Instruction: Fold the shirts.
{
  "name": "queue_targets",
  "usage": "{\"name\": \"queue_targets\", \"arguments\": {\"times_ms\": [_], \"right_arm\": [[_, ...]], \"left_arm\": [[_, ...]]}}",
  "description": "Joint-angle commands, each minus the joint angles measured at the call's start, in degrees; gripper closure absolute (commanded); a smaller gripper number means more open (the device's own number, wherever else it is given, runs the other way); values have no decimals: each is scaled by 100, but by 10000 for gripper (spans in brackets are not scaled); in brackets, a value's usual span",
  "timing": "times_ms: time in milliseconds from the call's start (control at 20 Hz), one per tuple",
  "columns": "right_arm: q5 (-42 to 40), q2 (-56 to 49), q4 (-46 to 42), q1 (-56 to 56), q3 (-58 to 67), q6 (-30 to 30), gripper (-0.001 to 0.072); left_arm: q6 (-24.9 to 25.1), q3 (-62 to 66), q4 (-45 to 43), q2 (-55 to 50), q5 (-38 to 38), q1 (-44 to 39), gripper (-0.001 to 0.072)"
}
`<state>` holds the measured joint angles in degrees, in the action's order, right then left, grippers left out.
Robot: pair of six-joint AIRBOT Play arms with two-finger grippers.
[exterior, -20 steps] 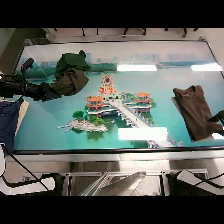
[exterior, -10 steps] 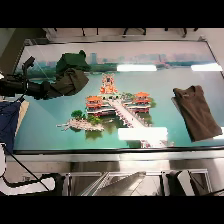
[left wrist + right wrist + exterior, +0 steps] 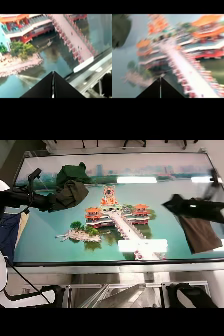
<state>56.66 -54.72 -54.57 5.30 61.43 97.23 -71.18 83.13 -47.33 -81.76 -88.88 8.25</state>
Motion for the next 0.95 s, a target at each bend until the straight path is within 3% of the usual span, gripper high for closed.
{"name": "queue_targets", "arguments": {"times_ms": [0,100,900], "right_arm": [[-929,-894,249,1698,81,-125,692],[-940,-1139,533,1738,81,-192,692],[-1165,-1178,535,1735,79,-295,692]], "left_arm": [[-219,-2,-1056,273,-205,-330,692],[-348,-24,-1556,595,-138,-442,692],[-348,-195,-1604,859,26,-439,692]]}}
